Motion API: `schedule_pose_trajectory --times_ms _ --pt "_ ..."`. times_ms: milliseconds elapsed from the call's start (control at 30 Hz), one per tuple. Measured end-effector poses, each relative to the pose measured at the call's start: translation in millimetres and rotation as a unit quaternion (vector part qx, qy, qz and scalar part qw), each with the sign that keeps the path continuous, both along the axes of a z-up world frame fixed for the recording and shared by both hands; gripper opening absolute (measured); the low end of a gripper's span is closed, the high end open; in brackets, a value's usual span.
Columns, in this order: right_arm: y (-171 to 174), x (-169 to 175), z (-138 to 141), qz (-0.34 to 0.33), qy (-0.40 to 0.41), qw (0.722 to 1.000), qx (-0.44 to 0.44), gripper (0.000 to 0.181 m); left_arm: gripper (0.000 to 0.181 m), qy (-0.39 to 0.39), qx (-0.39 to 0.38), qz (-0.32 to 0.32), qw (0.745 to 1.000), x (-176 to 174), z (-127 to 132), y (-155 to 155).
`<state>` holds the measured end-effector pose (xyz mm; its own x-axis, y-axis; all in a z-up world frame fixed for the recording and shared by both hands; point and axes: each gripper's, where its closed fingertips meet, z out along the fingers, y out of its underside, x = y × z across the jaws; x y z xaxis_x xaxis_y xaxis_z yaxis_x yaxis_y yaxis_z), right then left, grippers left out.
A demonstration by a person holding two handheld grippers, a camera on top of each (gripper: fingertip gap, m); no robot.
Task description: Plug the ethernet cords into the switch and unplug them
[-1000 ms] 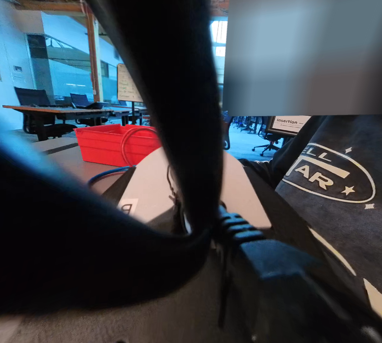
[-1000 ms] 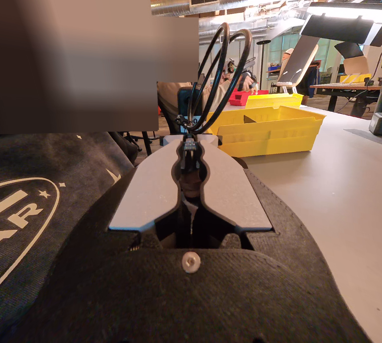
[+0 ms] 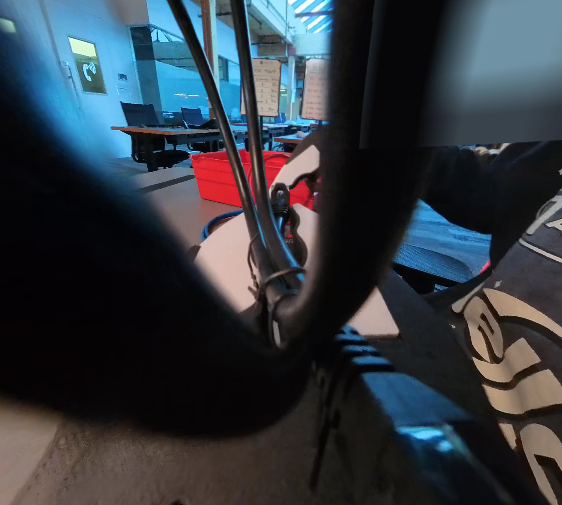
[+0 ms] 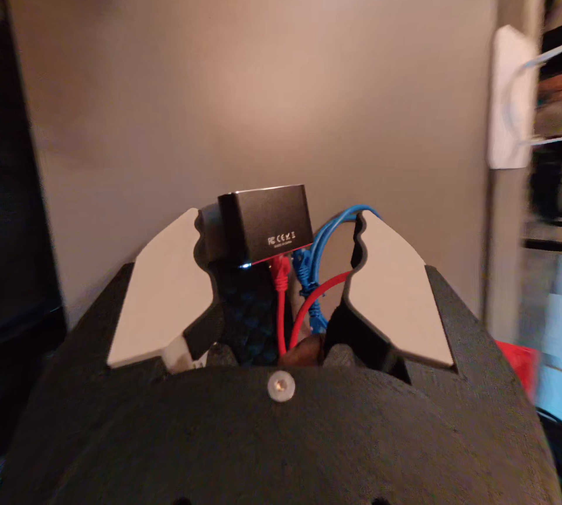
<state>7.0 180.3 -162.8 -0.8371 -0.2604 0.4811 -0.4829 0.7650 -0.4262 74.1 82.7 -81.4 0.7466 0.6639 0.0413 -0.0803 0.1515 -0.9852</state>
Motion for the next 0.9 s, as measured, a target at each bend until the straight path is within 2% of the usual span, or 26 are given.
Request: schedule_pose_trajectory --times_ms 33,67,167,267,300,433,533,567,600,633,700,767,800,900 --pt "-2 3 -4 0.004 0.045 0.999 -0.012 0.093 0.093 0.002 0.001 -0.002 1.0 1 0 0" --pt "-4 7 -7 0.007 0.079 0.996 -0.031 0.091 0.081 0.005 0.004 -0.005 1.0 2 1 0" --pt "-2 11 -13 -0.002 0.173 0.982 -0.076 0.083 0.08 0.013 0.018 -0.007 1.0 4 4 -3" --pt "3 1 -18 -0.012 0.247 0.965 -0.082 0.077 0.012 0.015 0.034 -0.006 0.999 5 7 -7" --pt "3 -2 -19 -0.011 0.264 0.961 -0.081 0.072 0.01 0.015 0.036 -0.004 0.999 5 7 -8" --pt "2 -10 -27 -0.018 0.258 0.964 -0.061 0.057 0.012 0.013 0.029 -0.002 1.0 4 6 -6" --pt "1 -16 -38 -0.018 0.254 0.967 -0.014 0.031 0.061 0.013 0.027 -0.006 1.0 4 5 -3" --pt "0 -19 -38 -0.018 0.272 0.962 -0.006 0.03 0.077 0.013 0.027 -0.007 1.0 4 5 -3" --pt "-2 -22 -38 -0.011 0.292 0.956 0.006 0.029 0.073 0.015 0.027 -0.007 0.999 4 5 -3" --pt "-3 -22 -37 -0.002 0.296 0.955 0.008 0.028 0.012 0.017 0.03 -0.007 0.999 5 6 -4" --pt "0 -18 -30 0.008 0.237 0.971 -0.002 0.027 0.012 0.017 0.036 -0.009 0.999 5 6 -5" --pt "12 -10 -11 0.019 0.155 0.988 0.0 0.026 0.012 0.017 0.042 -0.011 0.999 5 7 -6" --pt "19 -3 2 0.039 0.119 0.992 0.006 0.026 0.072 0.017 0.043 -0.011 0.999 5 7 -7" --pt "40 33 31 0.134 -0.055 0.989 0.04 0.025 0.072 0.017 0.045 -0.013 0.999 5 8 -7"
